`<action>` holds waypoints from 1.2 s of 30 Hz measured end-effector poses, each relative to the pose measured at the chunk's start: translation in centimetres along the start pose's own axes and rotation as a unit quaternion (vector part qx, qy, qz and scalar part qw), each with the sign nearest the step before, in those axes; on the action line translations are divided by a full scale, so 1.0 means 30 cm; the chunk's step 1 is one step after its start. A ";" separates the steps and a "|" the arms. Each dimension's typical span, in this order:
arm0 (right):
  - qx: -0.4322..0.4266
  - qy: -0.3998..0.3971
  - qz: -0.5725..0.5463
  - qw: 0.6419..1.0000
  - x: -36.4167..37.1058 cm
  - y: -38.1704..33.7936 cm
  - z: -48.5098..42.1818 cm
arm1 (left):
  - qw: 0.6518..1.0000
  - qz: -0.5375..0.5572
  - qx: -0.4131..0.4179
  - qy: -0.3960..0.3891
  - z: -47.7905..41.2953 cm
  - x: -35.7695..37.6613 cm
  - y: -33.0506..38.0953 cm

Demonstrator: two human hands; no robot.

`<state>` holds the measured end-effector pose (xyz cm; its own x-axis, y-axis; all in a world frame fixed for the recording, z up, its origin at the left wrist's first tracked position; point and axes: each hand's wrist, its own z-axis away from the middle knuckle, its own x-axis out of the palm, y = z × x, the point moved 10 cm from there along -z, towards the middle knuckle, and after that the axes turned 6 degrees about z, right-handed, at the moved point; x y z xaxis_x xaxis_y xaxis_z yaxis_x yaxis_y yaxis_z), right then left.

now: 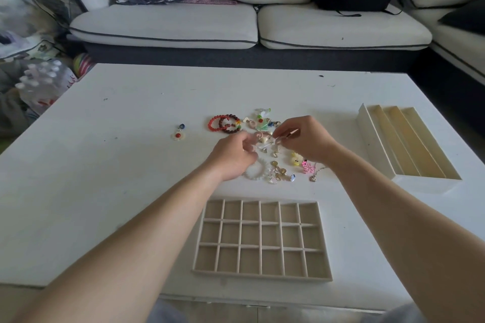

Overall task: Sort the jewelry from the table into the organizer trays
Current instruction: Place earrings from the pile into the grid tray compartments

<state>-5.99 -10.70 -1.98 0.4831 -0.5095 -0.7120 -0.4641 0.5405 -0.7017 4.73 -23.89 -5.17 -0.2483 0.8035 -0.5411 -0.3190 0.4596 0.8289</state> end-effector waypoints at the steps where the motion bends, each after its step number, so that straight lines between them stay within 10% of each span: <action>1: -0.001 -0.014 -0.037 0.999 0.006 -0.013 0.010 | 1.000 0.022 0.003 0.004 -0.002 0.001 0.014; 7: 0.013 -0.053 -0.254 0.966 0.024 -0.078 0.067 | 0.902 0.394 -0.167 -0.064 0.057 0.077 0.013; 15: 0.037 -0.097 -0.389 0.915 0.058 -0.138 0.125 | 0.856 0.498 -0.137 -0.030 0.119 0.005 0.042; 28: 0.087 -0.096 -0.325 0.937 0.220 -0.187 0.221 | 0.901 0.412 -0.127 0.047 0.240 -0.147 -0.065; 36: 0.086 -0.162 -0.137 0.973 0.362 -0.192 0.224 | 0.991 0.095 -0.097 0.008 0.259 -0.190 -0.168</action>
<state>6.92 -14.83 -5.50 0.7935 -0.4274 -0.4332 -0.1664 0.5323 -0.8300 14.85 -27.87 -5.16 -0.3342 0.8617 -0.3818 -0.4342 0.2187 0.8738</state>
